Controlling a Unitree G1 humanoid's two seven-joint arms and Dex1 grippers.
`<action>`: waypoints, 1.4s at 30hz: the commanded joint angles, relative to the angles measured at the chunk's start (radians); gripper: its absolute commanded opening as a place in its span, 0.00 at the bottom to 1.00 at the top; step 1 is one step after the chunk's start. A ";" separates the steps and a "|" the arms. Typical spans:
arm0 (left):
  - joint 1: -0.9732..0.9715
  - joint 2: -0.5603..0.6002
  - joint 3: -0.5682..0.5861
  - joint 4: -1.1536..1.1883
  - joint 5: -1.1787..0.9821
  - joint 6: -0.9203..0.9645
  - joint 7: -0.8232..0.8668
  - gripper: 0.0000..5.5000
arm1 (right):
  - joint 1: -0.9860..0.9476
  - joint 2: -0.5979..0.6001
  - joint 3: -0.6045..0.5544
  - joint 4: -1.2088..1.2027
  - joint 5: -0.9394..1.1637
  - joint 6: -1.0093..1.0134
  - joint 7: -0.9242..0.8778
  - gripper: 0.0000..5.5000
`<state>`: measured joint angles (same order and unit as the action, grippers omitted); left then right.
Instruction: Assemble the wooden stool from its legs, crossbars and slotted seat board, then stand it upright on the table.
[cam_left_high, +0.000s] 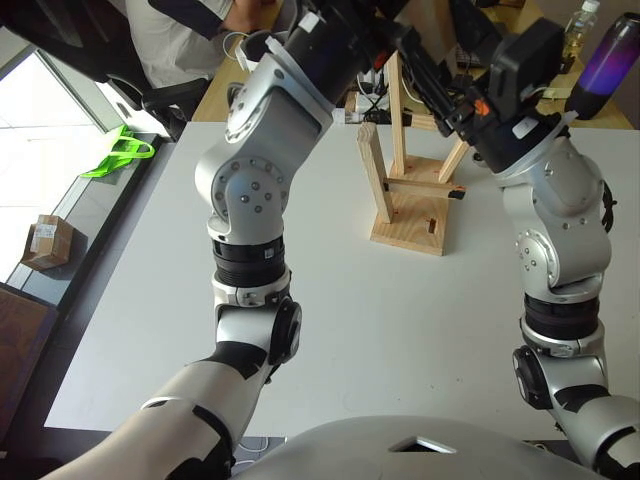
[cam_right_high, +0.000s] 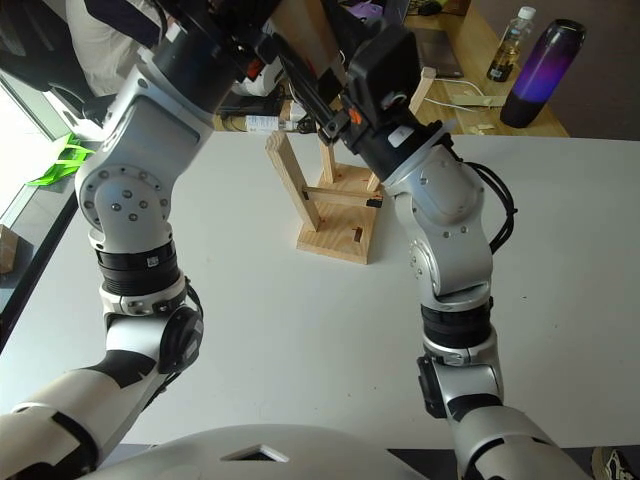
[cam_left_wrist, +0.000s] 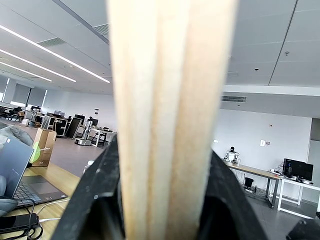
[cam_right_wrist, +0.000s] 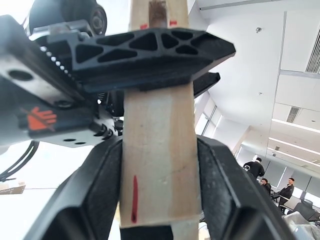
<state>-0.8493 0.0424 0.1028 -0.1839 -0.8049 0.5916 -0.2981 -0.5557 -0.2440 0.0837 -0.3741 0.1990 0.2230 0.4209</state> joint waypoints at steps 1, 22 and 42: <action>-0.011 0.018 0.007 0.020 0.003 -0.010 -0.028 0.19 | -0.009 0.004 -0.033 0.008 -0.004 0.012 -0.036 0.37; -0.042 0.752 -0.217 0.038 0.062 0.195 -0.949 0.19 | -0.225 -0.361 -0.369 -0.028 1.123 0.885 0.210 0.85; 0.064 0.698 -0.332 -0.094 0.116 0.211 -0.992 0.19 | -0.152 -0.362 -0.186 -0.134 1.249 0.837 0.067 0.48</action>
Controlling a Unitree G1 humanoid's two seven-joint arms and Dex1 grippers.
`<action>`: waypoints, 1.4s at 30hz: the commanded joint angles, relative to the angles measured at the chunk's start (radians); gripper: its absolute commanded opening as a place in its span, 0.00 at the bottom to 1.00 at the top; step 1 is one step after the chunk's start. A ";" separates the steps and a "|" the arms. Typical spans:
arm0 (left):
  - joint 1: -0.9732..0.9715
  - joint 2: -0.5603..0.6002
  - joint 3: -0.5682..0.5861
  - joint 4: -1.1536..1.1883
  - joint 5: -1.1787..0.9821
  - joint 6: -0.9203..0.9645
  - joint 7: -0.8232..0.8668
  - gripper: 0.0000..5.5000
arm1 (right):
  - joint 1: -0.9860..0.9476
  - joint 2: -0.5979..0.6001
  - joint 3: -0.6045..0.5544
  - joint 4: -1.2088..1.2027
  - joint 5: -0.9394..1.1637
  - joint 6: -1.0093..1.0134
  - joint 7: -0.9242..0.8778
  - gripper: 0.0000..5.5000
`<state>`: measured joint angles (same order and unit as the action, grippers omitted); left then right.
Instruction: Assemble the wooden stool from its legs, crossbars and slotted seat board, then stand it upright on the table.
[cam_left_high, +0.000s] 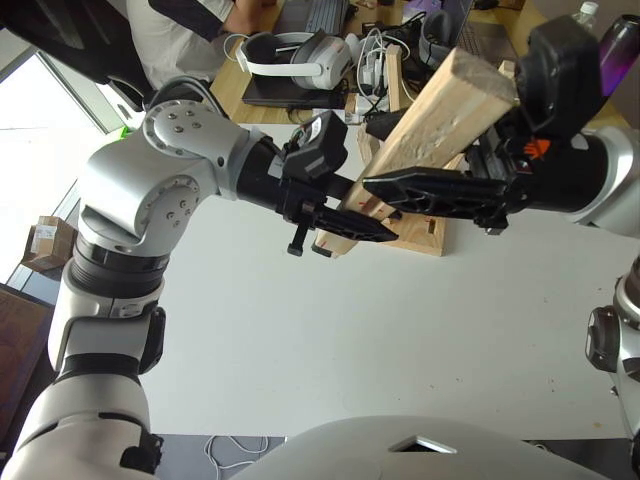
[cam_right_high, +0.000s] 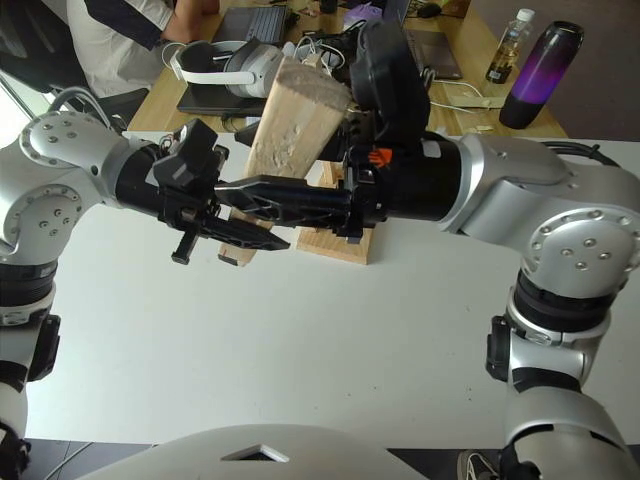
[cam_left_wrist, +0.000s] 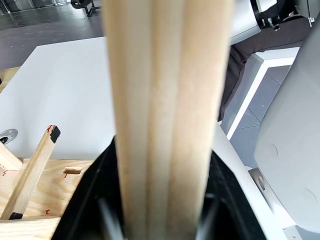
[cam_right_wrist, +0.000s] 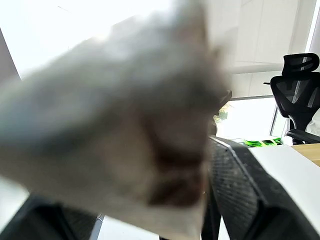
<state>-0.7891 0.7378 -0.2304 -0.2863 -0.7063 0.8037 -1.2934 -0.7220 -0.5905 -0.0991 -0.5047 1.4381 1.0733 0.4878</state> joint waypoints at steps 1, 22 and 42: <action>0.004 0.001 0.003 0.010 0.019 -0.002 0.004 0.19 | 0.018 -0.019 -0.003 -0.004 0.005 -0.018 0.001 0.45; -0.022 -0.007 0.256 0.074 -0.038 0.029 0.181 0.44 | 0.045 -0.008 -0.034 0.062 -0.134 -0.172 -0.043 0.19; 0.167 -0.510 0.077 0.544 0.554 -0.131 1.088 0.56 | 0.470 0.083 -0.199 0.255 -0.647 -0.497 -0.275 0.18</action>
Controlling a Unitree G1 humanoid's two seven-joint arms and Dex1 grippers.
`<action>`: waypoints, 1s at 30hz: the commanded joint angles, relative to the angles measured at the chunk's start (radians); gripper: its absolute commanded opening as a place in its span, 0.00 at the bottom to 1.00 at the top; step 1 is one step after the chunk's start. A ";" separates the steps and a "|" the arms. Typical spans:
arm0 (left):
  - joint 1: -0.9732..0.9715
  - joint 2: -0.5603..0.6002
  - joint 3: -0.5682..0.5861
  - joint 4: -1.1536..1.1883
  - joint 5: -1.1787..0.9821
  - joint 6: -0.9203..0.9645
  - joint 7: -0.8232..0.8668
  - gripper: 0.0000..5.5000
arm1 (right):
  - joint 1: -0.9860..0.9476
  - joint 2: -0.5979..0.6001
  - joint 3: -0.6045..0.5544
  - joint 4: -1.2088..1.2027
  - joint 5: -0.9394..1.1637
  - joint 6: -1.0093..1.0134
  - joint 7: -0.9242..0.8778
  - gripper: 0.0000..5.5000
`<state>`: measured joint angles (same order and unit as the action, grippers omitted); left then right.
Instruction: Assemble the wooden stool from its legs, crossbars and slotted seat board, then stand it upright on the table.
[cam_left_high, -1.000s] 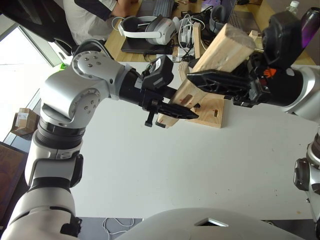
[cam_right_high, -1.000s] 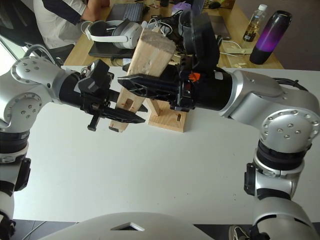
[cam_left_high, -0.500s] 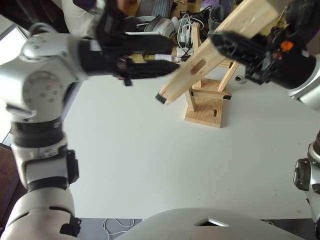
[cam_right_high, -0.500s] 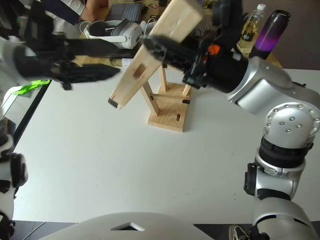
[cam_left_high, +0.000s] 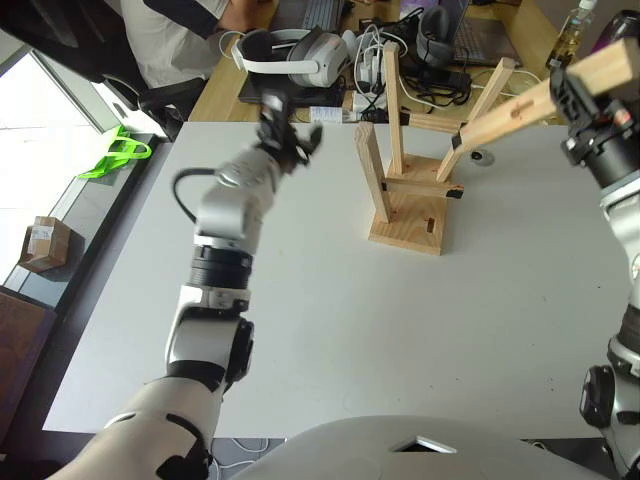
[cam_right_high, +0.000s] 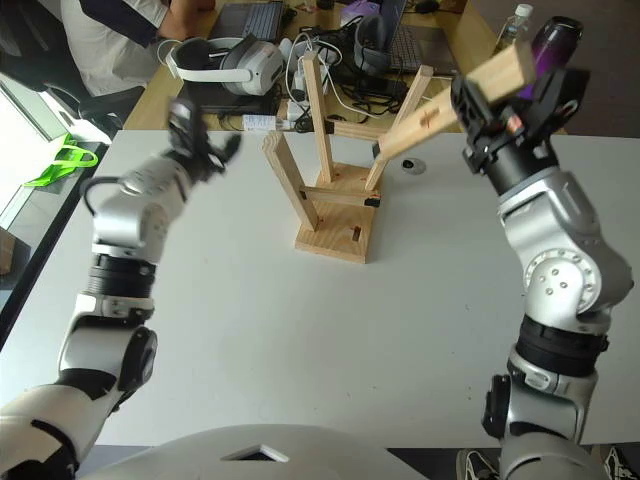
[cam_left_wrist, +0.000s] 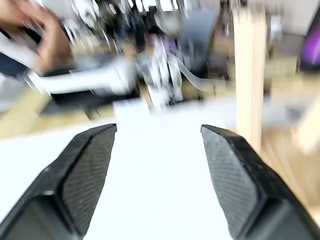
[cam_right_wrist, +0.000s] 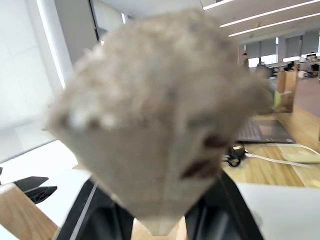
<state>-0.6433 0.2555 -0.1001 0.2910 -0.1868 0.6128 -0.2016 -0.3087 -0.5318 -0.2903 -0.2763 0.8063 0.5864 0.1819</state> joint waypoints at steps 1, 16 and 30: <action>0.032 -0.049 -0.069 -0.052 0.034 0.076 -0.010 0.56 | 0.068 0.034 -0.022 0.040 -0.004 -0.002 0.039 0.18; 0.073 -0.139 -0.191 -0.206 0.066 0.047 -0.160 0.56 | 0.008 -0.001 -0.215 0.433 0.232 0.212 0.189 0.18; 0.094 -0.205 -0.101 -0.185 0.084 -0.014 -0.050 0.56 | -0.043 -0.215 -0.146 0.716 0.035 0.253 0.521 0.18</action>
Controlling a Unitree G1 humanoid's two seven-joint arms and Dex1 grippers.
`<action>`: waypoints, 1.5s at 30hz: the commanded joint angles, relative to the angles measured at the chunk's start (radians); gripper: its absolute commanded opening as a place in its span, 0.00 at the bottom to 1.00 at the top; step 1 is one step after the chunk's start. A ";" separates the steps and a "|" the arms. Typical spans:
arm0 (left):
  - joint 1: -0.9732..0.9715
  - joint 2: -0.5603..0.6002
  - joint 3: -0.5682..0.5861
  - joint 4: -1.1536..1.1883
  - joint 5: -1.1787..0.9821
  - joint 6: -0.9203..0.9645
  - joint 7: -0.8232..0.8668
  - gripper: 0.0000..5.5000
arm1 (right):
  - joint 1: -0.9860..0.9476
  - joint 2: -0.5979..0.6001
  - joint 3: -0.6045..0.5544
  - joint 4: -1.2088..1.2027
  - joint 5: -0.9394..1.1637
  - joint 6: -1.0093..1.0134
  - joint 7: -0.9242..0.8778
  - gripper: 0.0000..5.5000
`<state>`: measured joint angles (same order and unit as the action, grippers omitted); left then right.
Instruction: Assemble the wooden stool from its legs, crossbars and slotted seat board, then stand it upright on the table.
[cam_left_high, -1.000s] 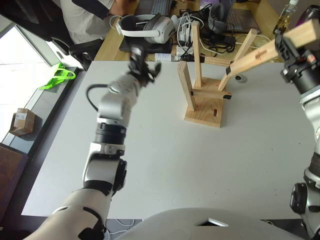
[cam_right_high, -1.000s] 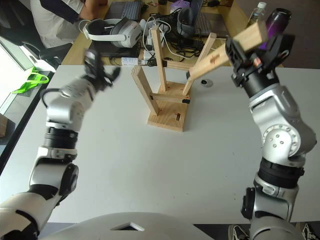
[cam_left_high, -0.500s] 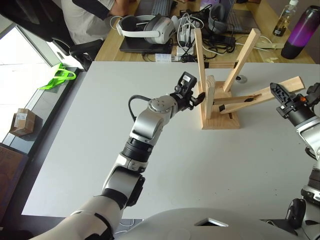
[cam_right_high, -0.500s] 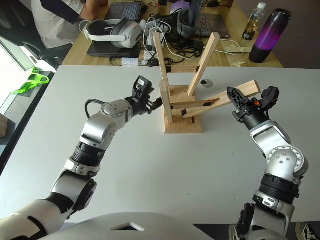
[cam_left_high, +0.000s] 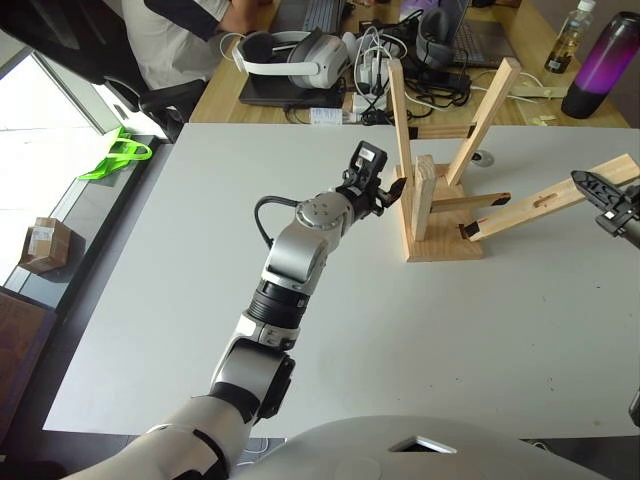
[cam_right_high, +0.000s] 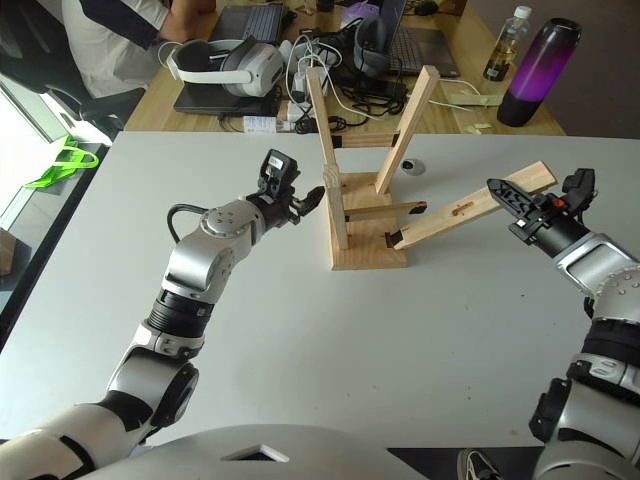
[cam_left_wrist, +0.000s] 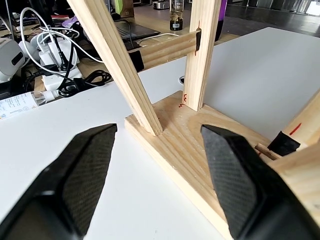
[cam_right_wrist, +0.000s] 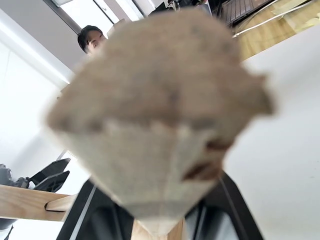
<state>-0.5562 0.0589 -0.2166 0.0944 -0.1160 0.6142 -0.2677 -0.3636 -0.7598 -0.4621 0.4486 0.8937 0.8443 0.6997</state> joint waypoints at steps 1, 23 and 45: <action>0.007 -0.010 0.016 0.013 0.014 -0.020 0.017 0.56 | 0.016 0.022 0.033 -0.013 -0.066 -0.016 0.000 0.18; 0.030 -0.047 0.027 0.035 0.034 -0.140 0.031 0.56 | 0.012 0.089 -0.029 -0.011 -0.032 0.061 -0.081 0.18; 0.036 -0.053 0.033 0.055 0.045 -0.190 0.036 0.56 | -0.326 -0.146 0.475 0.245 -0.464 -0.014 0.110 0.18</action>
<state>-0.5237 0.0115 -0.1858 0.1355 -0.0854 0.4398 -0.2393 -0.6514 -0.8632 -0.1471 0.5358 0.6433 0.8266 0.8051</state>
